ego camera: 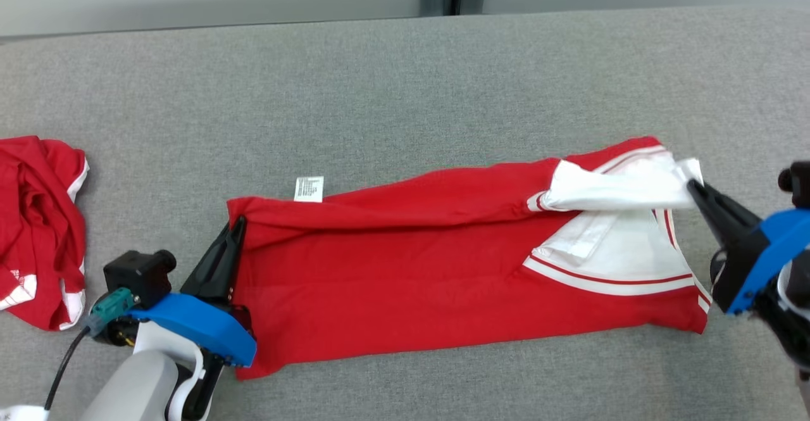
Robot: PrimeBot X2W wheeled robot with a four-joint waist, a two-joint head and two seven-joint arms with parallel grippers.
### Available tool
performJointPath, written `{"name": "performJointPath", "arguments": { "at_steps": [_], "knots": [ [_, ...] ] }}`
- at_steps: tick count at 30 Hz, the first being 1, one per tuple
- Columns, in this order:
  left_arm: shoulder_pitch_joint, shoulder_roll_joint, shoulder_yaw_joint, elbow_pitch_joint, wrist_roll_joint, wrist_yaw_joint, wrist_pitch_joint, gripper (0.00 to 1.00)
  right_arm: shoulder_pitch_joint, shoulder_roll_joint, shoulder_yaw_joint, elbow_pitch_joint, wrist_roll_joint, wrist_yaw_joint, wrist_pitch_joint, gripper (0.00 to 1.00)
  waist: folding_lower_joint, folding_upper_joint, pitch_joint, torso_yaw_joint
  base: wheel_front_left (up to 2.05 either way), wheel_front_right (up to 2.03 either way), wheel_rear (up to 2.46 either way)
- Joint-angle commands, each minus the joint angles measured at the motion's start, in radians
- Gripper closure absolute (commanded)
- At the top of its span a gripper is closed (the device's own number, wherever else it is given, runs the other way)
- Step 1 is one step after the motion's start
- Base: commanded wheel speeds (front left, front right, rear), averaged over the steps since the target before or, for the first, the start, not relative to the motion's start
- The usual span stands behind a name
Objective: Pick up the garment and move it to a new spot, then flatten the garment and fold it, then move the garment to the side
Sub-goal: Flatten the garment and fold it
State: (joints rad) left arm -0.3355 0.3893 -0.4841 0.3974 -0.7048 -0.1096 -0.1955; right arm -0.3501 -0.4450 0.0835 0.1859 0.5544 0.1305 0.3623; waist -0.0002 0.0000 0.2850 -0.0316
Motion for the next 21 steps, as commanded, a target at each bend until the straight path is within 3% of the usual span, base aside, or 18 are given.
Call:
{"name": "performJointPath", "arguments": {
  "at_steps": [1,4,5,6,7,14,21],
  "knots": [
    [0.013,0.005,0.0,0.008,0.006,0.004,-0.008,1.0,0.043,0.016,-0.02,-0.028,-0.014,0.001,0.014,1.0,0.0002,0.0,-0.007,-0.004,0.0,0.0,0.0],
    [0.025,-0.001,-0.002,0.023,0.011,0.012,-0.018,0.97,0.116,0.059,-0.069,-0.101,-0.042,0.001,0.045,1.0,0.0002,0.0,-0.012,-0.006,0.0,0.0,0.0],
    [0.028,-0.002,-0.004,0.029,0.013,0.014,-0.021,0.6,0.138,0.074,-0.078,-0.118,-0.047,0.001,0.056,0.83,0.0002,0.0,-0.013,-0.007,0.0,0.0,0.0],
    [0.031,-0.002,-0.004,0.033,0.016,0.019,-0.023,0.0,0.161,0.087,-0.088,-0.137,-0.055,0.001,0.068,0.34,0.0002,0.0,-0.014,-0.007,0.0,0.0,0.0],
    [0.035,-0.005,-0.004,0.038,0.018,0.023,-0.026,0.0,0.184,0.099,-0.099,-0.148,-0.063,0.001,0.083,0.0,0.0002,0.0,-0.016,-0.007,0.0,0.0,0.0],
    [0.069,-0.035,0.05,0.026,0.003,0.066,-0.061,0.0,0.259,0.157,-0.175,-0.234,-0.108,0.001,0.139,0.0,0.0002,0.0,-0.044,0.0,0.0,0.0,0.0],
    [0.079,-0.062,0.147,-0.039,0.022,0.108,-0.07,0.0,0.192,0.235,-0.278,-0.225,-0.202,0.001,0.247,0.0,0.0002,0.0,-0.074,0.019,0.0,0.0,0.0]
  ]
}}
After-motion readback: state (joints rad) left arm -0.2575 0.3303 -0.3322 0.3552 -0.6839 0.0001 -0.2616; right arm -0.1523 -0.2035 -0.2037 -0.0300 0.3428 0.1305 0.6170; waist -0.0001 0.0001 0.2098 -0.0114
